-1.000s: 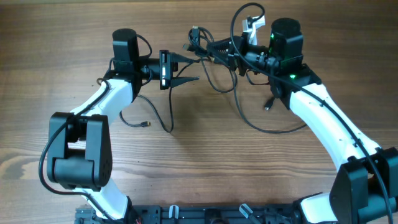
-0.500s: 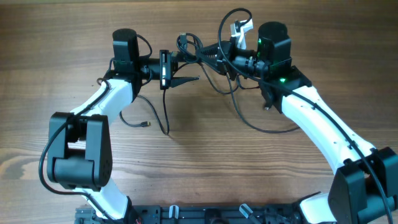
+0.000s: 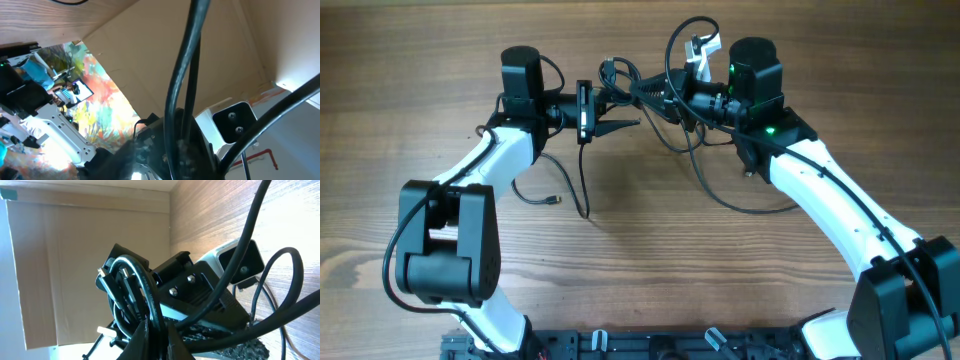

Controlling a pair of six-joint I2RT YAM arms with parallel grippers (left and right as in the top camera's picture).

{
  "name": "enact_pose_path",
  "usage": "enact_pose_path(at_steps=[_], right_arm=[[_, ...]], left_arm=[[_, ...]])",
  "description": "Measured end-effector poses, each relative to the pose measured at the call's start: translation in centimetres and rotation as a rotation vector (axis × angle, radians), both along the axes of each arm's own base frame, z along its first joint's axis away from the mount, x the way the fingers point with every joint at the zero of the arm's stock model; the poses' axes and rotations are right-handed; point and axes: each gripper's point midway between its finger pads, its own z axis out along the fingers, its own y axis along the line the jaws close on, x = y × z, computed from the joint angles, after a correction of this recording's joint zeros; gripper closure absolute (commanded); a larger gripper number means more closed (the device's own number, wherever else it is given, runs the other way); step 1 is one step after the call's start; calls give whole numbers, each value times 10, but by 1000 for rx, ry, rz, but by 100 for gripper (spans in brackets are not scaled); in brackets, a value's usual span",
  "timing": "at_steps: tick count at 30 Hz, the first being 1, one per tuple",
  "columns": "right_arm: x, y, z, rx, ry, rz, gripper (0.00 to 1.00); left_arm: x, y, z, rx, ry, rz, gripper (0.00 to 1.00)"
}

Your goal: Untangle cables

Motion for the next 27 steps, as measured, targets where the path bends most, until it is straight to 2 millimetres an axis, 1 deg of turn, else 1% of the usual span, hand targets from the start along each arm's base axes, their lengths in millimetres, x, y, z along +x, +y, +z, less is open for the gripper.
enact_pose_path(at_steps=[11,20,23,26,27], right_arm=[[-2,1,0,4,2,11,96],[-9,10,1,5,2,38,96],[-9,10,1,5,2,38,96],[-9,10,1,5,2,38,96],[-9,10,1,5,2,38,96]], left_arm=[[0,0,0,0,0,0,66],[1,0,-1,4,0,7,66],[1,0,-1,4,0,7,72],[2,0,-1,5,0,10,95],[2,0,-1,6,-1,11,96]])
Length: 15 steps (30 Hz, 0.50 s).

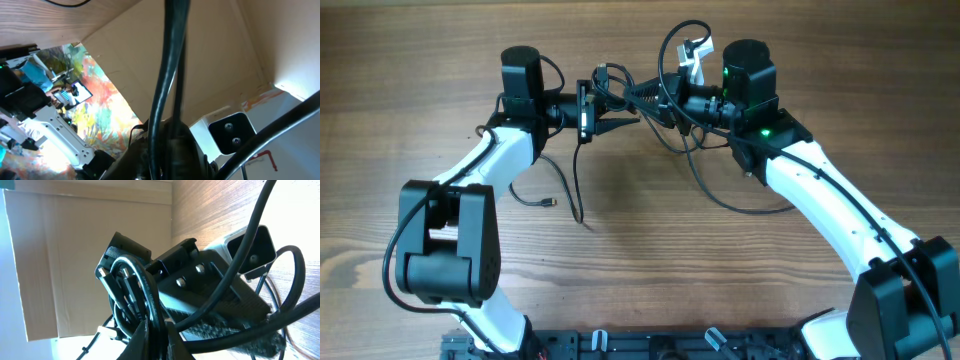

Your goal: Untangle cables

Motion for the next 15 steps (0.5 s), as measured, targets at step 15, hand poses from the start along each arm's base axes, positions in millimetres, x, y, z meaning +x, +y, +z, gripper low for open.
enact_pose_path(at_steps=[15], right_arm=[[2,-4,0,12,27,-9,96]], left_arm=[[4,0,-2,9,-135,13,96]])
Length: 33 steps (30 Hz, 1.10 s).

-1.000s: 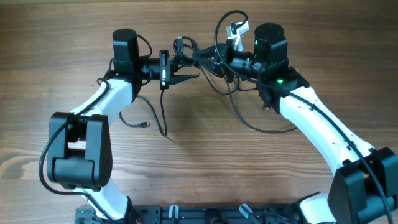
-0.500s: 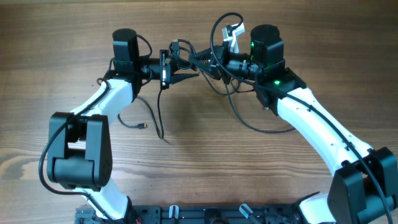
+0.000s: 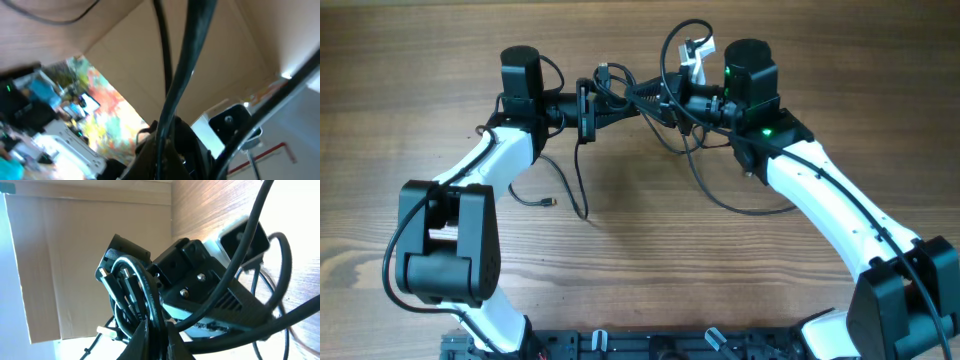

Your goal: Untangle cables

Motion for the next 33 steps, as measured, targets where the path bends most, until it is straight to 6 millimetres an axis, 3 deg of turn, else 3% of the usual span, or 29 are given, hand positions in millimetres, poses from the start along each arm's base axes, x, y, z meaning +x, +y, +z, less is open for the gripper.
enact_pose_path(at_steps=[9,14,19,23,27,33], right_arm=[[2,-3,0,15,26,-5,96],[1,-3,3,27,29,0,96],[3,-5,3,29,28,-5,96],[5,-6,2,19,21,-19,96],[6,-15,-28,-93,71,-64,96],[-5,-53,-98,-399,212,-179,96]], left_arm=[[-2,3,-27,94,-149,38,96],[-1,13,-67,283,-189,92,96],[4,39,-115,570,-185,156,96],[8,53,-132,704,-252,163,96],[11,59,-137,758,-333,143,96],[13,63,-140,792,-401,117,96]])
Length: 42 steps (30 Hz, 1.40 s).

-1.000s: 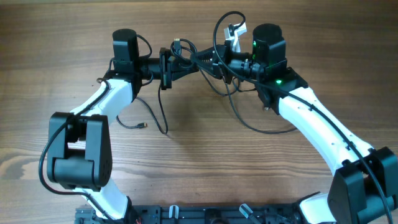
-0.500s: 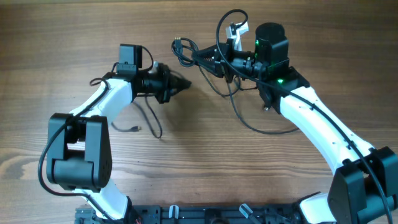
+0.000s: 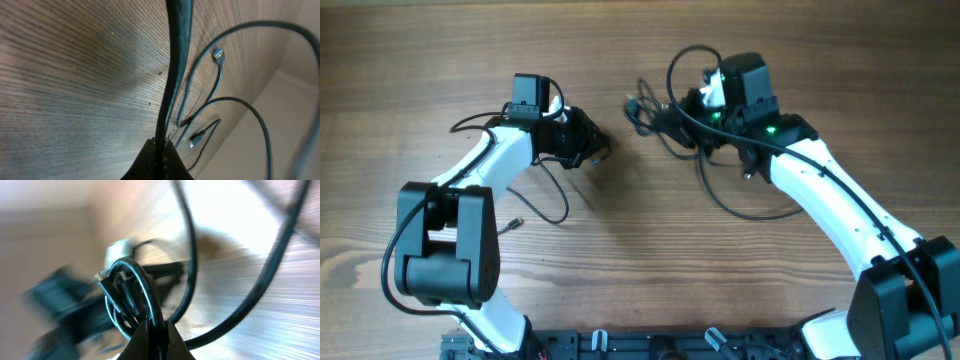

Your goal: Untangle cables

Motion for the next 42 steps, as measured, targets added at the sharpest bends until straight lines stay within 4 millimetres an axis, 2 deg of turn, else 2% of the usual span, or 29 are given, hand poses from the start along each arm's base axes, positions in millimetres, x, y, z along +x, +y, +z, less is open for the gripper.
enact_pose_path(at_steps=[4,6,10,12,14,16,17,19,21,24,26,28,30,32,33,36,40,42], right_arm=[[1,-33,-28,-212,7,-76,96],[-1,-49,-39,-310,12,-101,96],[-2,-62,-45,-400,-5,-96,94],[-4,-65,-48,-425,-2,-84,87],[-5,-68,-49,-444,-6,-74,82],[-7,-69,-50,-459,-9,-59,76],[-8,-70,-51,-466,-7,-55,69],[-9,-71,-52,-472,-3,-48,56],[-9,-72,-52,-485,-15,-36,44],[-10,-73,-53,-496,-19,-25,35],[-10,-73,-53,-498,-21,-20,33],[-10,-72,-53,-502,-34,-1,33],[-11,-69,-52,-494,-46,29,33],[-12,-61,-50,-466,-66,78,34],[-14,-57,-48,-447,-74,105,36],[-20,-45,-46,-407,-80,161,39],[-27,-28,-43,-381,-104,218,40],[-31,-11,-39,-363,-139,255,40]], left_arm=[[-1,3,-4,36,-7,-6,96],[-2,1,-6,54,-10,-13,92],[-8,-11,-9,78,-13,-49,90],[-15,-19,-12,103,-2,-73,79],[-20,-25,-15,124,5,-95,72],[-26,-33,-17,138,6,-119,51],[-27,-35,-17,142,6,-126,36],[-30,-37,-18,149,11,-138,28],[-37,-34,-19,165,53,-135,27],[-38,-33,-8,183,77,-148,25],[-34,-33,4,192,75,-158,28],[-27,-32,25,210,60,-162,36],[-20,-30,45,233,36,-157,54],[-11,-25,65,276,-5,-147,84],[-6,-21,72,300,-26,-134,93],[-2,-3,74,392,-36,-99,96],[-7,34,64,528,23,-38,96],[-5,57,61,598,39,5,96]])
